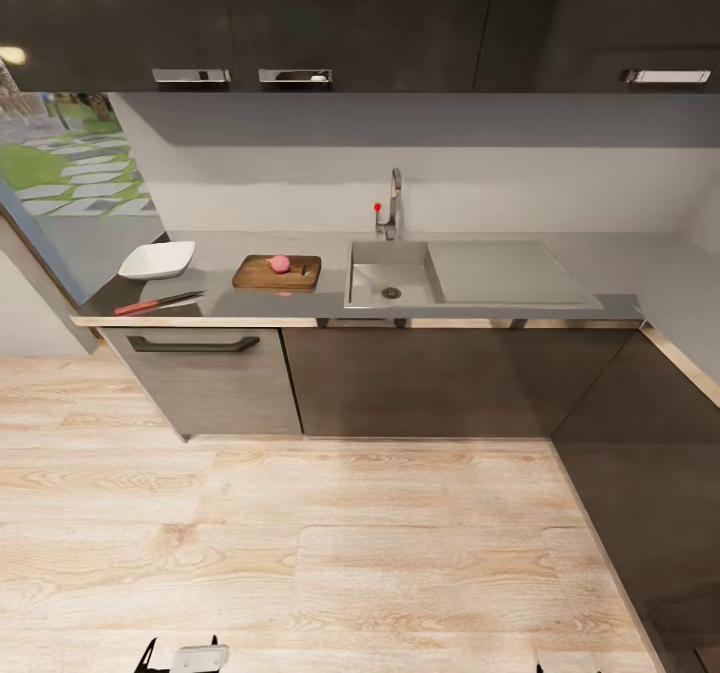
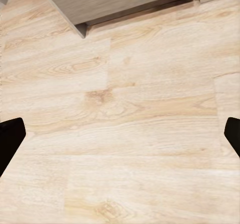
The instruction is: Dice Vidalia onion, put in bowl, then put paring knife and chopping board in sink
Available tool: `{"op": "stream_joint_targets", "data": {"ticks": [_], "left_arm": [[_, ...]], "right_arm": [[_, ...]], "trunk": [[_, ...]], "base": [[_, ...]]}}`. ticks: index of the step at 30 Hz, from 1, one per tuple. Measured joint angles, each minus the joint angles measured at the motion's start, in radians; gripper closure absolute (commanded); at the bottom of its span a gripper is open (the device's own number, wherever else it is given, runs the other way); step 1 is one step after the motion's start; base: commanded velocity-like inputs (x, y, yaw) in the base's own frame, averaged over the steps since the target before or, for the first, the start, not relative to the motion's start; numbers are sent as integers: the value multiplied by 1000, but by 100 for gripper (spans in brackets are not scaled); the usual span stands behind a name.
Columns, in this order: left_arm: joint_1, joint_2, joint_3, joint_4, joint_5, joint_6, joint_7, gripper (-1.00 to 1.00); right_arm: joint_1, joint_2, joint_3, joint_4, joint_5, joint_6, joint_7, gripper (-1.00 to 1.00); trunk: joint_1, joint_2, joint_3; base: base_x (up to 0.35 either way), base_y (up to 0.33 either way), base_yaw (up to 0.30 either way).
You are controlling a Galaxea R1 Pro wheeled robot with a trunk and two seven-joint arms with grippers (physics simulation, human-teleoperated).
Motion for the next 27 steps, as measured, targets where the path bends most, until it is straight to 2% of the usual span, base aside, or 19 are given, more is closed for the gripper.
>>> {"op": "stream_joint_targets", "data": {"ticks": [15, 27], "left_arm": [[0, 3, -1, 5, 0, 8, 1, -100], [0, 3, -1, 5, 0, 8, 1, -100]], "right_arm": [[0, 17, -5, 12, -5, 2, -31, -100], [0, 20, -5, 12, -5, 2, -31, -100]], "trunk": [[0, 0, 0], [0, 0, 4]], "base": [[0, 0, 0], [0, 0, 0]]}}
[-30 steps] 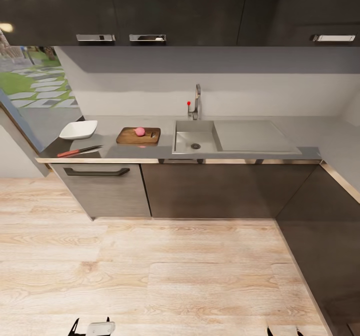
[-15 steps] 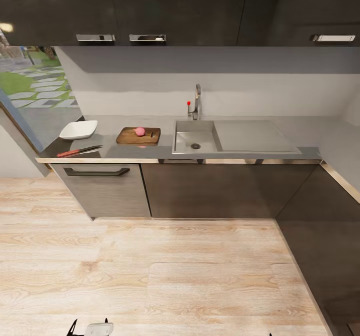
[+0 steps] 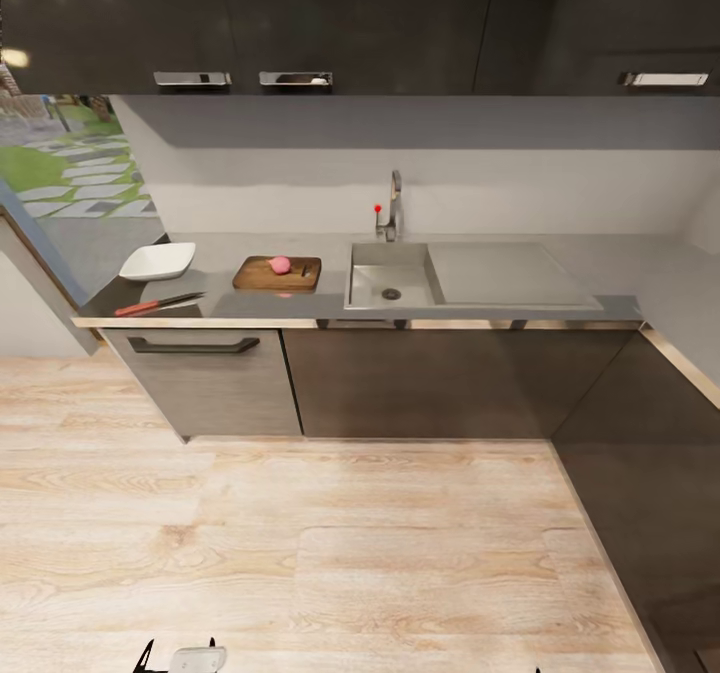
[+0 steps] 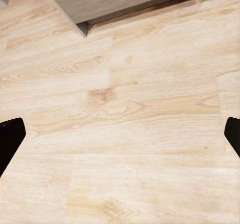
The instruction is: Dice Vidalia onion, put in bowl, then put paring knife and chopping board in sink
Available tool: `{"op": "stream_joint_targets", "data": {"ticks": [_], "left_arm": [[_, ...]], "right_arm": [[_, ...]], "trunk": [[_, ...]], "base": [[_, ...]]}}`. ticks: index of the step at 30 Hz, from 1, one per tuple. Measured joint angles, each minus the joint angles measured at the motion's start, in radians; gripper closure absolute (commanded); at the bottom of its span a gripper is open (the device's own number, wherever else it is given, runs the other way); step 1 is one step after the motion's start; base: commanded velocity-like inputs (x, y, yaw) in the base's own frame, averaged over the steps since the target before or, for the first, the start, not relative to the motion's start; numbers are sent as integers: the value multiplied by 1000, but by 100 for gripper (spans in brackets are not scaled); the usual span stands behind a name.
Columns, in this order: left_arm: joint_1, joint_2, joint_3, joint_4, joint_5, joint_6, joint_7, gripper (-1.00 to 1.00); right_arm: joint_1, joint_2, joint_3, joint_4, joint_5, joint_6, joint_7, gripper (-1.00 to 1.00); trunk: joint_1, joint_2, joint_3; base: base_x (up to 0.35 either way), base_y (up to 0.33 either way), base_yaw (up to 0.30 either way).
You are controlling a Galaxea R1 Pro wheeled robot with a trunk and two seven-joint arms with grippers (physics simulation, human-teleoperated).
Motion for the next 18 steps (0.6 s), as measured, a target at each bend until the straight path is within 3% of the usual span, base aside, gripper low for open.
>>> {"op": "stream_joint_targets", "data": {"ticks": [18], "left_arm": [[0, 0, 0, 0, 0, 0, 0, -100]], "right_arm": [[0, 1, 0, 10, -1, -1, 0, -100]], "trunk": [[0, 0, 28]], "base": [[0, 0, 0]]}}
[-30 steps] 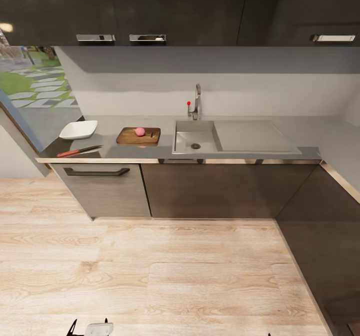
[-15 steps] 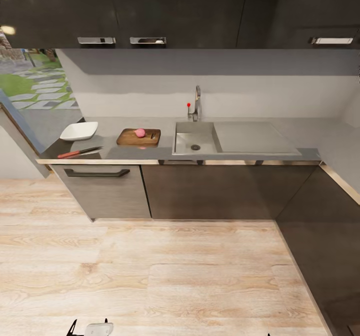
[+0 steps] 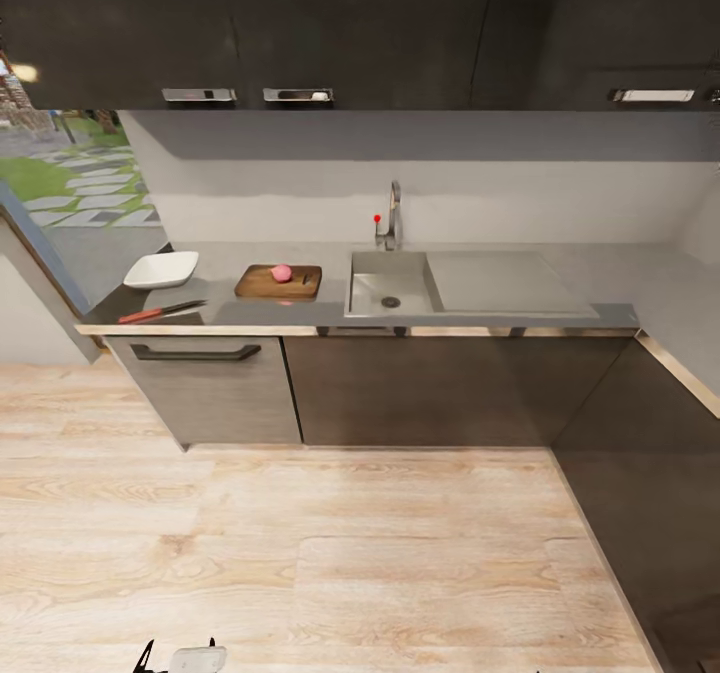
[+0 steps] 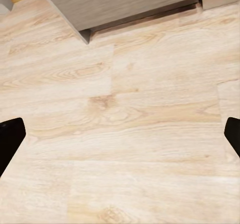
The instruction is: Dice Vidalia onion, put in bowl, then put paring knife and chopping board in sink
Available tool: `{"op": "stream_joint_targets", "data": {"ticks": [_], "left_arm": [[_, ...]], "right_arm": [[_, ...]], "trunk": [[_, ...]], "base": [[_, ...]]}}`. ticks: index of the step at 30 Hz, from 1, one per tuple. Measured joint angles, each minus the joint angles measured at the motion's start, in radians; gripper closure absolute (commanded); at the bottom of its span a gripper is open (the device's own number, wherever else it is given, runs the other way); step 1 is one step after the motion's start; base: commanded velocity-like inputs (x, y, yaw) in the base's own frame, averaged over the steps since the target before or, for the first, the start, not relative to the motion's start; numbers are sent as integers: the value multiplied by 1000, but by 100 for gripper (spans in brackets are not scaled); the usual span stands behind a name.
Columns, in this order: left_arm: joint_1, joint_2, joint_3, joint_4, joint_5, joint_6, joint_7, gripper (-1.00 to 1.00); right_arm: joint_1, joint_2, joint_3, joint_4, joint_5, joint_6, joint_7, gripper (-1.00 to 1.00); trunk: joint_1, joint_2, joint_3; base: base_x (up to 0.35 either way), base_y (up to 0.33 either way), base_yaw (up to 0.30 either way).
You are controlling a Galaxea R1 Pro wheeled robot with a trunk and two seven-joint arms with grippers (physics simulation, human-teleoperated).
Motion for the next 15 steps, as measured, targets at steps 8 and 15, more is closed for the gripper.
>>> {"op": "stream_joint_targets", "data": {"ticks": [8, 15], "left_arm": [[0, 0, 0, 0, 0, 0, 0, -100], [0, 0, 0, 0, 0, 0, 0, -100]], "right_arm": [[0, 0, 0, 0, 0, 0, 0, -100], [0, 0, 0, -1, 0, -1, 0, -100]], "trunk": [[0, 0, 13], [0, 0, 24]], "base": [[0, 0, 0], [0, 0, 0]]}}
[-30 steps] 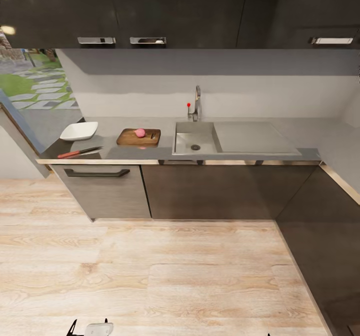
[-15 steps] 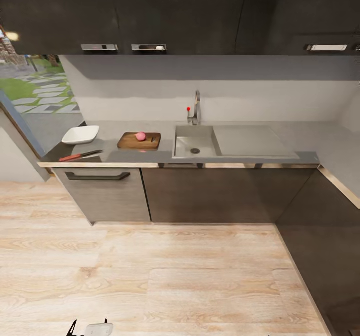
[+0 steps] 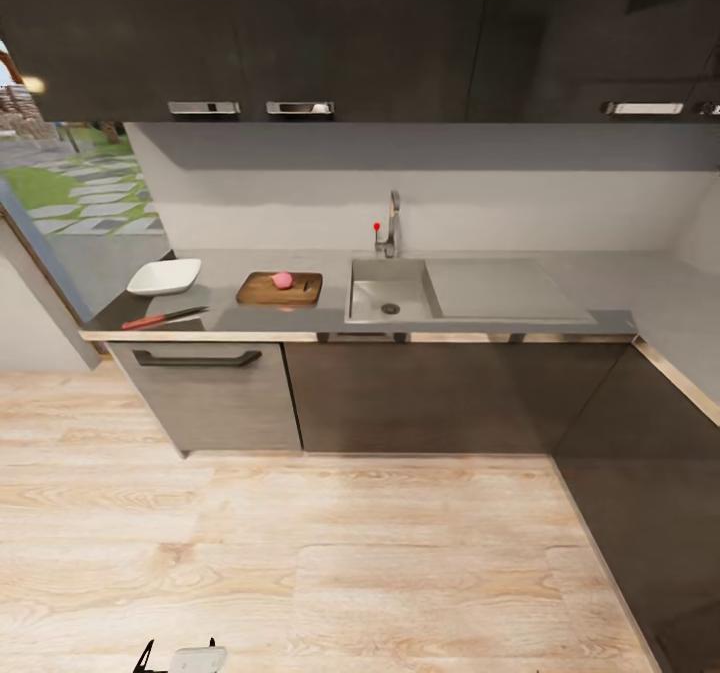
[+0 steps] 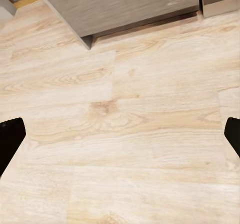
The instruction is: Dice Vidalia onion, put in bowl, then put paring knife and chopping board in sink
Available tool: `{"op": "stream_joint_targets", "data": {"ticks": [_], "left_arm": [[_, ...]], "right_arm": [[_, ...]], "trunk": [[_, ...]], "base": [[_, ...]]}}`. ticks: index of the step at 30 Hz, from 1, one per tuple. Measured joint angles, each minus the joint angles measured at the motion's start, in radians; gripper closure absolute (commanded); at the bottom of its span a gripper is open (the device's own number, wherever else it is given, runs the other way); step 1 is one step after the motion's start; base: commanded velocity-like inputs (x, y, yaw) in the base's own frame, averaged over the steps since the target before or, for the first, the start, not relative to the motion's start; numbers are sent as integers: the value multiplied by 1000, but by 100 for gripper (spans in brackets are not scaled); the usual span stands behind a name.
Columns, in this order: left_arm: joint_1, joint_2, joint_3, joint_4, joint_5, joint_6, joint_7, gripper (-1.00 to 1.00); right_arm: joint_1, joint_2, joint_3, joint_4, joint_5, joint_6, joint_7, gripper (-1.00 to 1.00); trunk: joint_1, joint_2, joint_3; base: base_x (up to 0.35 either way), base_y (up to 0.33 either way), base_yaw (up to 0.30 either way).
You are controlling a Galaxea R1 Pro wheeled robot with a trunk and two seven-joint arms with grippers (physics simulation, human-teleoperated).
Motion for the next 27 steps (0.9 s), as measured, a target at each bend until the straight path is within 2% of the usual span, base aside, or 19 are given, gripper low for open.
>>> {"op": "stream_joint_targets", "data": {"ticks": [27], "left_arm": [[0, 0, 0, 0, 0, 0, 0, -100]], "right_arm": [[0, 0, 0, 1, 0, 0, 0, -100]], "trunk": [[0, 0, 42]], "base": [[0, 0, 0]]}}
